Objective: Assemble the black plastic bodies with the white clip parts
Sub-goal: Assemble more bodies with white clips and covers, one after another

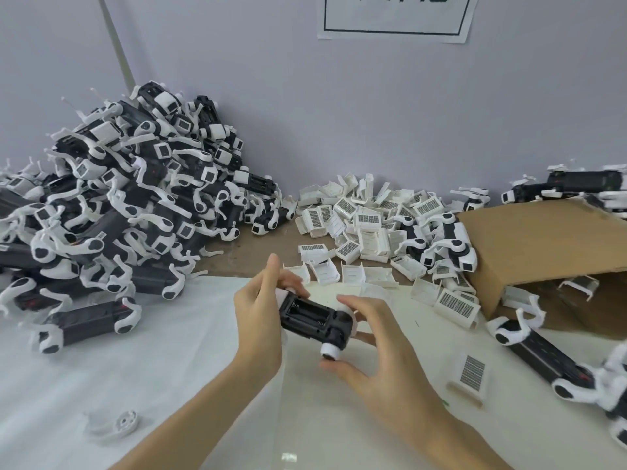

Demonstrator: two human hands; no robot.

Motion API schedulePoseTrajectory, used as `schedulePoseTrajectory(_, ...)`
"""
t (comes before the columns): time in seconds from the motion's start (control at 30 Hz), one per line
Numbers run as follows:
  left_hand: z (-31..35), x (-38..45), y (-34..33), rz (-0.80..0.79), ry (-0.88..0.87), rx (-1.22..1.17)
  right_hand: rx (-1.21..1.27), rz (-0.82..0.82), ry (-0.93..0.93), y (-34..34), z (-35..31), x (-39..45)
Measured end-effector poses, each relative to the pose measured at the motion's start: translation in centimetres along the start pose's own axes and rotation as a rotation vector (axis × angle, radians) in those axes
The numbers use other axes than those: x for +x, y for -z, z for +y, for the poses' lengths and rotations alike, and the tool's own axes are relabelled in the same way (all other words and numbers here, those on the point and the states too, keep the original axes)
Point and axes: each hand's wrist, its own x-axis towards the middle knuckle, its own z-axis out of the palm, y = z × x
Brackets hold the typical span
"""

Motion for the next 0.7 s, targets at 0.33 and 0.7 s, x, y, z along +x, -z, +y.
schedulePoseTrajectory(0.33, -2.6, -0.4, -0.1, -0.188, -0.108, 0.311, -0.240, 0.040, -0.181, 5.4, 3.9, 6.3)
schedulePoseTrajectory(0.7, -2.2, -0.6, 0.3, -0.251, -0.071, 0.258, -0.258, 0.060, -0.331, 5.0, 6.8, 5.7)
